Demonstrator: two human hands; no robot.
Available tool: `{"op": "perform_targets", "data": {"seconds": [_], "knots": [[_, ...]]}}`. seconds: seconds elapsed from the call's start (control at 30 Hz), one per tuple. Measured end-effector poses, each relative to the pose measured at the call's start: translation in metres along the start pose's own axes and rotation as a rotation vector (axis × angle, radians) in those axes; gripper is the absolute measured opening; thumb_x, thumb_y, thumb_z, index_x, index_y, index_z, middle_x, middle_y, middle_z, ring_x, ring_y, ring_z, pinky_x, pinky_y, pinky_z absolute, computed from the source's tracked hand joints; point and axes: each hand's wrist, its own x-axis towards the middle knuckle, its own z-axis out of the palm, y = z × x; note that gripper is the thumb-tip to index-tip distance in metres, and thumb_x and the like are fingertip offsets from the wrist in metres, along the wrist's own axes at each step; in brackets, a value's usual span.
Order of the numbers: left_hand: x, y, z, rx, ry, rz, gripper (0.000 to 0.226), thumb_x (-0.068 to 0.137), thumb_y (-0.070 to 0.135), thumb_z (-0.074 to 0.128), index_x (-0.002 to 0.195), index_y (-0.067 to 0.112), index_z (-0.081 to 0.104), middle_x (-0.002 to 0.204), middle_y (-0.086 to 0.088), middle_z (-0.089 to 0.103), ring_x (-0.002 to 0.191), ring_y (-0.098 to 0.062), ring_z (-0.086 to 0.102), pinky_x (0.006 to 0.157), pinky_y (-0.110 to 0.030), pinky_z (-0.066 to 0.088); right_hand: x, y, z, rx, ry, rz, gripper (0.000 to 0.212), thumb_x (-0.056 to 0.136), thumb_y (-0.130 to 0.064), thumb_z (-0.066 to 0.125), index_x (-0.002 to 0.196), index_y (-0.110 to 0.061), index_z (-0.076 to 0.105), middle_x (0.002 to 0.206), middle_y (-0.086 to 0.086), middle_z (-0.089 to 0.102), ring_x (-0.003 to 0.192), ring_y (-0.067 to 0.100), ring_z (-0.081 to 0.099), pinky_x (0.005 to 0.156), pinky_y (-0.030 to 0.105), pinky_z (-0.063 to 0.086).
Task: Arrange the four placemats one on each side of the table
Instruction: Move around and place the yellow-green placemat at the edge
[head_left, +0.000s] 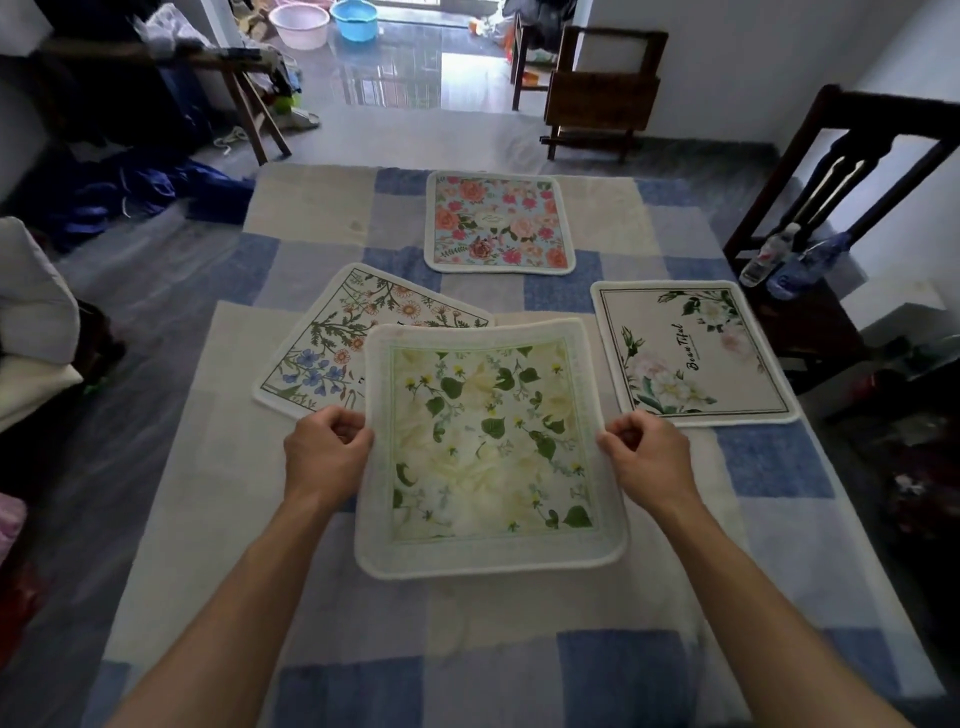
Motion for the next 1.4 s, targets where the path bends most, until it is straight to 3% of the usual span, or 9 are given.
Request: {"op": "perform_targets", "data": {"seconds": [0.17, 0.27, 0.37, 0.63, 0.77, 0.93, 1.13, 1.33, 1.4], "knots": [[-0.029, 0.003, -0.006, -0.022, -0.006, 0.026, 0.006, 0.077, 0.018, 0.073, 0.079, 0.023, 0.070, 0.072, 0.011, 0.068, 0.070, -0.005, 0.065, 0.059, -0.021, 0.046, -0.033, 0.007, -0.021, -0.028, 0.088, -0.058, 0.020, 0.083, -0.022, 0.073, 0.070, -0.029, 0.061, 0.068, -0.015, 0.064, 0.064, -0.004, 0.059, 0.055, 0.010, 0.041], [-0.052, 0.005, -0.012, -0.058, -0.008, 0.040, 0.006, 0.077, 0.018, 0.073, 0.080, 0.022, 0.071, 0.074, 0.008, 0.071, 0.072, -0.011, 0.068, 0.067, -0.031, 0.057, -0.050, 0.017, -0.034, 0.013, 0.073, -0.074, 0.019, 0.085, -0.023, 0.073, 0.071, -0.030, 0.061, 0.071, -0.012, 0.066, 0.067, 0.001, 0.062, 0.060, 0.021, 0.051], [-0.078, 0.004, -0.015, -0.063, 0.001, 0.067, 0.008, 0.077, 0.017, 0.075, 0.077, 0.024, 0.070, 0.074, 0.007, 0.071, 0.071, -0.013, 0.069, 0.070, -0.038, 0.060, -0.065, 0.032, -0.047, 0.046, 0.051, -0.087, 0.016, 0.085, -0.024, 0.072, 0.074, -0.030, 0.062, 0.073, -0.011, 0.066, 0.069, 0.003, 0.063, 0.059, 0.020, 0.049], [-0.146, -0.007, 0.010, 0.027, 0.014, 0.041, 0.009, 0.078, 0.016, 0.076, 0.081, 0.024, 0.071, 0.075, 0.008, 0.071, 0.071, -0.010, 0.068, 0.070, -0.037, 0.060, -0.095, 0.093, -0.066, 0.136, -0.012, -0.081, 0.015, 0.085, -0.021, 0.073, 0.076, -0.030, 0.064, 0.074, -0.013, 0.067, 0.071, -0.013, 0.061, 0.052, 0.001, 0.042], [-0.163, -0.018, 0.031, 0.025, 0.004, 0.005, 0.013, 0.078, 0.011, 0.075, 0.077, 0.023, 0.070, 0.073, 0.007, 0.071, 0.069, -0.011, 0.068, 0.068, -0.036, 0.059, -0.100, 0.116, -0.064, 0.103, -0.054, -0.035, 0.014, 0.085, -0.020, 0.073, 0.077, -0.028, 0.065, 0.073, -0.012, 0.068, 0.065, -0.003, 0.063, 0.049, 0.005, 0.043], [-0.161, -0.034, 0.049, 0.035, -0.025, -0.047, 0.011, 0.079, 0.012, 0.076, 0.078, 0.021, 0.070, 0.073, 0.004, 0.071, 0.070, -0.014, 0.069, 0.067, -0.035, 0.060, -0.099, 0.136, -0.050, 0.049, -0.053, 0.003, 0.015, 0.084, -0.020, 0.074, 0.074, -0.026, 0.064, 0.070, -0.014, 0.066, 0.066, -0.003, 0.061, 0.049, 0.004, 0.040], [-0.145, -0.049, 0.071, 0.039, -0.039, -0.040, 0.012, 0.079, 0.015, 0.075, 0.079, 0.025, 0.069, 0.072, 0.013, 0.068, 0.067, -0.001, 0.063, 0.056, -0.011, 0.043, -0.091, 0.148, -0.032, 0.030, -0.052, 0.037, 0.014, 0.085, -0.021, 0.073, 0.075, -0.026, 0.065, 0.071, -0.012, 0.066, 0.067, 0.000, 0.062, 0.055, 0.012, 0.041], [-0.136, -0.064, 0.083, 0.051, -0.102, -0.073, 0.015, 0.081, 0.010, 0.071, 0.093, 0.019, 0.072, 0.082, 0.008, 0.070, 0.075, -0.002, 0.064, 0.076, -0.029, 0.056, -0.083, 0.158, -0.022, -0.012, -0.078, 0.089, 0.014, 0.085, -0.023, 0.071, 0.076, -0.028, 0.063, 0.074, -0.016, 0.065, 0.070, -0.001, 0.062, 0.057, 0.012, 0.042], [-0.138, -0.068, 0.084, 0.079, -0.122, -0.074, 0.023, 0.082, 0.009, 0.071, 0.104, 0.014, 0.072, 0.087, 0.005, 0.070, 0.077, -0.005, 0.063, 0.080, -0.026, 0.052, -0.083, 0.162, -0.021, -0.035, -0.133, 0.104, 0.010, 0.085, -0.025, 0.071, 0.083, -0.030, 0.063, 0.076, -0.022, 0.063, 0.074, -0.004, 0.061, 0.059, 0.011, 0.041]]}}
